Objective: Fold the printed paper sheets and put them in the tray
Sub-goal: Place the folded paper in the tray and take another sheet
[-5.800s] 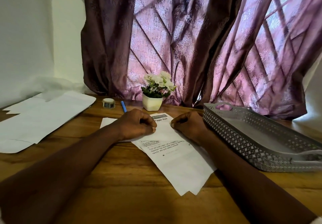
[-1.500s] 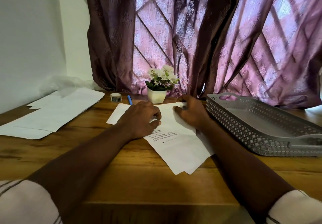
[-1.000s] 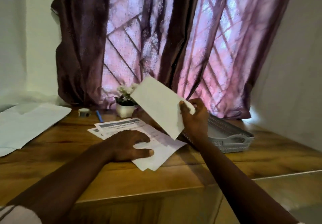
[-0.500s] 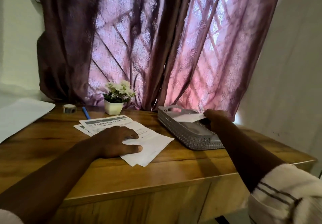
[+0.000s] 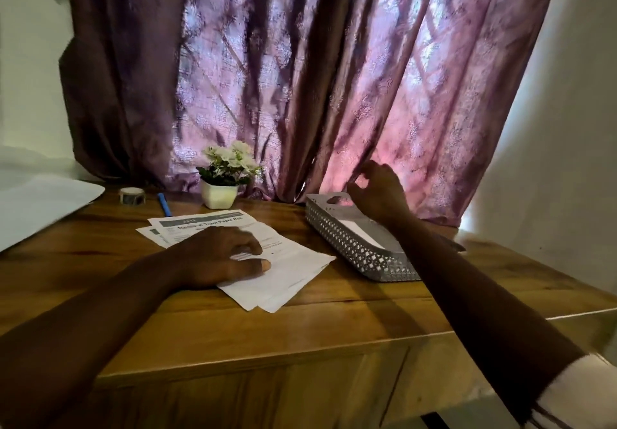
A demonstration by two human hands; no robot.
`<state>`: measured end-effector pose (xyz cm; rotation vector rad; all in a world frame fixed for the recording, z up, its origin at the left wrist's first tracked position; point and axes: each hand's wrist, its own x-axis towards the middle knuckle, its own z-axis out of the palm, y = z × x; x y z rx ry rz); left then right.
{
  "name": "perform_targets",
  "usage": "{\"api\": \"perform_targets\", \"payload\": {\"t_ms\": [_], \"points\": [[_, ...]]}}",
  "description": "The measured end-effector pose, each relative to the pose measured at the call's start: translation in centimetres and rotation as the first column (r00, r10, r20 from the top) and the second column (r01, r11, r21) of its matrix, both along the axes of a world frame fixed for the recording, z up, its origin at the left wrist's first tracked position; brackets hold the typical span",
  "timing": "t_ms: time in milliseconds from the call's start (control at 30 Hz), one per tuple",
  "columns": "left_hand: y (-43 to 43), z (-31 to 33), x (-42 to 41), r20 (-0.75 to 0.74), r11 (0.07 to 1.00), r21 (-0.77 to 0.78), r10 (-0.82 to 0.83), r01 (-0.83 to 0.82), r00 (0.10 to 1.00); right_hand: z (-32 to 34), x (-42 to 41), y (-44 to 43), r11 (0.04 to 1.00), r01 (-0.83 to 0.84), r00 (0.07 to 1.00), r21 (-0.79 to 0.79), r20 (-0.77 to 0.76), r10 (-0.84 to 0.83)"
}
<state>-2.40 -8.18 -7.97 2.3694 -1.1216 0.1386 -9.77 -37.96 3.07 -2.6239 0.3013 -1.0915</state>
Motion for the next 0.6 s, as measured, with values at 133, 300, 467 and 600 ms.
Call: {"api": "perform_targets", "payload": {"t_ms": [133, 300, 467, 600], "points": [[0.7, 0.2, 0.9, 0.22, 0.971, -0.132, 0.224, -0.199, 0.949, -1.3, 0.9, 7.1, 0.905, -0.425, 0.893, 0.038, -0.147, 0.425], [3.3, 0.1, 2.5, 0.286, 0.9, -0.139, 0.436, -0.413, 0.853, -6.0, 4.2, 10.7, 0.855, -0.511, 0.788, -0.091, -0.446, 0.423], [5.9, 0.5, 4.1, 0.144, 0.77, -0.184, 0.636, -0.61, 0.759, -7.5, 6.5, 12.5, 0.85, -0.493, 0.696, -0.184, -0.67, 0.258], [6.8, 0.6, 4.7, 0.125, 0.758, -0.129, 0.652, -0.639, 0.748, -6.0, 6.8, 13.9, 0.794, -0.546, 0.733, -0.267, -0.611, 0.299]]}}
